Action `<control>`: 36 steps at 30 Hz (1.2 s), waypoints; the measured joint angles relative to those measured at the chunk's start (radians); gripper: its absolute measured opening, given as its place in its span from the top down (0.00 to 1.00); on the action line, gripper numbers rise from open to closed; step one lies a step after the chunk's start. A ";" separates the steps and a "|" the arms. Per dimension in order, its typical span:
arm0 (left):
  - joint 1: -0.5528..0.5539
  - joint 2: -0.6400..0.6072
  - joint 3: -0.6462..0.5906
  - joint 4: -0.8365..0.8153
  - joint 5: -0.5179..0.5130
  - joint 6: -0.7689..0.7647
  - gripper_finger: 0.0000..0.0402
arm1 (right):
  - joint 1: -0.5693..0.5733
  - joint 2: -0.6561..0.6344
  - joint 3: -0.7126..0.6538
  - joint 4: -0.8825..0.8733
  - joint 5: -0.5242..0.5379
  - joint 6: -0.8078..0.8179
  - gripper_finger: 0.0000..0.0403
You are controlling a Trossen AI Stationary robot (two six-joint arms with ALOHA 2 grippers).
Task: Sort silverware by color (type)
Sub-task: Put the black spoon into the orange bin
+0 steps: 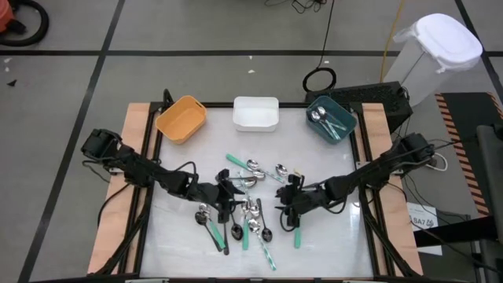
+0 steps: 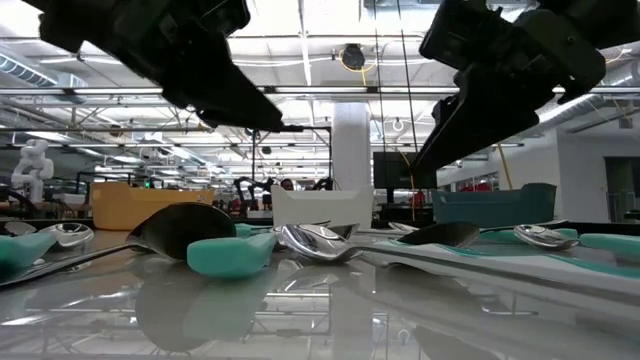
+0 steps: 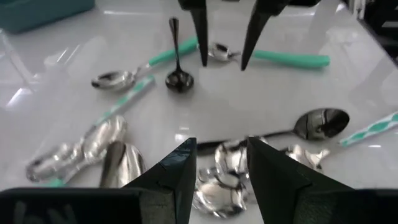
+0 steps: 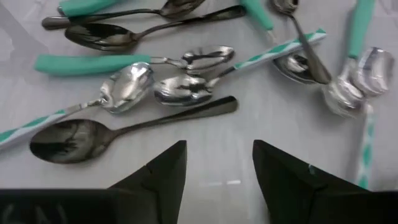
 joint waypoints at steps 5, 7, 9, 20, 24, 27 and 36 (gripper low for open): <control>-0.080 0.048 0.000 0.014 -0.086 -0.074 0.64 | 0.018 0.067 0.031 0.029 0.001 0.000 0.56; -0.101 0.067 0.000 0.016 -0.100 -0.107 0.64 | 0.028 0.095 0.043 0.033 0.002 0.006 0.56; -0.116 0.079 0.000 0.027 -0.108 -0.137 0.64 | 0.043 0.120 0.060 0.032 0.002 0.022 0.56; -0.099 0.089 0.000 0.074 -0.187 -0.126 0.64 | 0.136 0.144 0.155 -0.238 0.087 0.082 0.56; -0.081 0.101 0.000 0.077 -0.188 -0.110 0.64 | 0.159 0.145 0.170 -0.344 0.108 0.114 0.56; -0.063 0.117 0.000 0.088 -0.189 -0.105 0.64 | 0.163 0.145 0.171 -0.374 0.110 0.122 0.56; 0.013 0.116 0.000 0.116 -0.180 0.010 0.64 | 0.149 0.132 0.171 -0.452 0.114 0.115 0.56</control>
